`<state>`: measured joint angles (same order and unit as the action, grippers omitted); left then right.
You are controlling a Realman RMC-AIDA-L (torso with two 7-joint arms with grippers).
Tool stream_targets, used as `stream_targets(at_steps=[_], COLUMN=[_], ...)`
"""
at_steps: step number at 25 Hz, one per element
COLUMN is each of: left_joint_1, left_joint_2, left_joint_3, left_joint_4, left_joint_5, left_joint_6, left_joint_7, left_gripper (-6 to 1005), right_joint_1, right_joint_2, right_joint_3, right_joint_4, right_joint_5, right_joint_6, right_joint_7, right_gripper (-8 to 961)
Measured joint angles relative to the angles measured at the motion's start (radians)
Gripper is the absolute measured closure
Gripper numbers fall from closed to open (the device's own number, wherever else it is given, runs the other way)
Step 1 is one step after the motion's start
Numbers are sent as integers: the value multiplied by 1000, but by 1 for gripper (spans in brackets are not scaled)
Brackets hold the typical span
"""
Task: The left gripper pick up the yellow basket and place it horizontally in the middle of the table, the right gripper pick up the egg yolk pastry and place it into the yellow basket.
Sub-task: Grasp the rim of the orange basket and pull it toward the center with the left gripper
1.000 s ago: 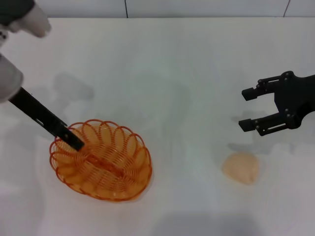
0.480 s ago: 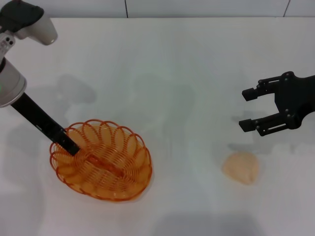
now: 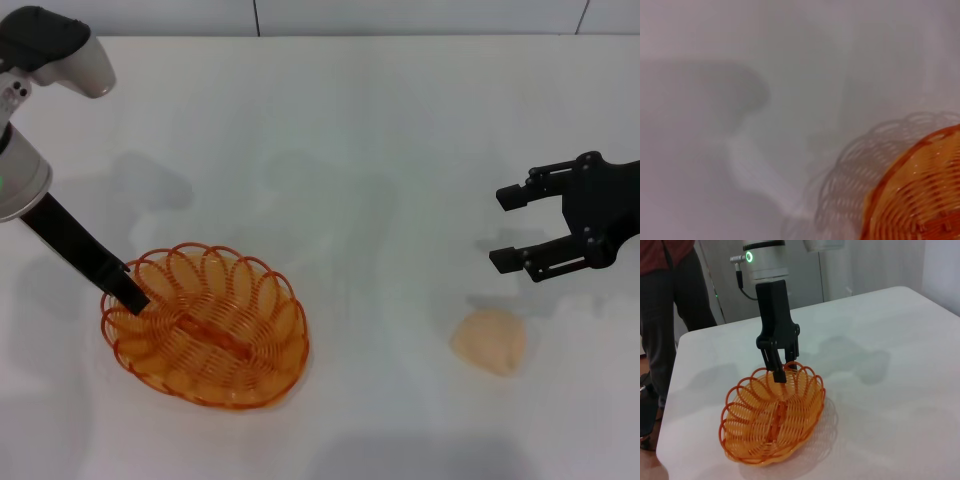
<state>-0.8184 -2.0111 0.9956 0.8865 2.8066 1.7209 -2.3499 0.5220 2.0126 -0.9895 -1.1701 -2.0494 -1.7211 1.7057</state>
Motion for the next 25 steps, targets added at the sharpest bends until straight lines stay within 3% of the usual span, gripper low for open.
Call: stream_targets(at_steps=[13,25], left_joint_1=[-2,-4], left_joint_2=[-11,-15], left_joint_3=[12,12], left_joint_4=[0,0], left_joint_5=[27,21], left_joint_6=[-55,-58], left_joint_7=[-13,-11], left_gripper=[718,768], right_joint_1=[0,0], right_joint_2=[0,0], right_joint_3=[0,0], right_joint_4=[0,-6], right_joint_5=[0,0], right_joint_6=[-2,-2], right_joint_7=[0,0], right_gripper=[182,182])
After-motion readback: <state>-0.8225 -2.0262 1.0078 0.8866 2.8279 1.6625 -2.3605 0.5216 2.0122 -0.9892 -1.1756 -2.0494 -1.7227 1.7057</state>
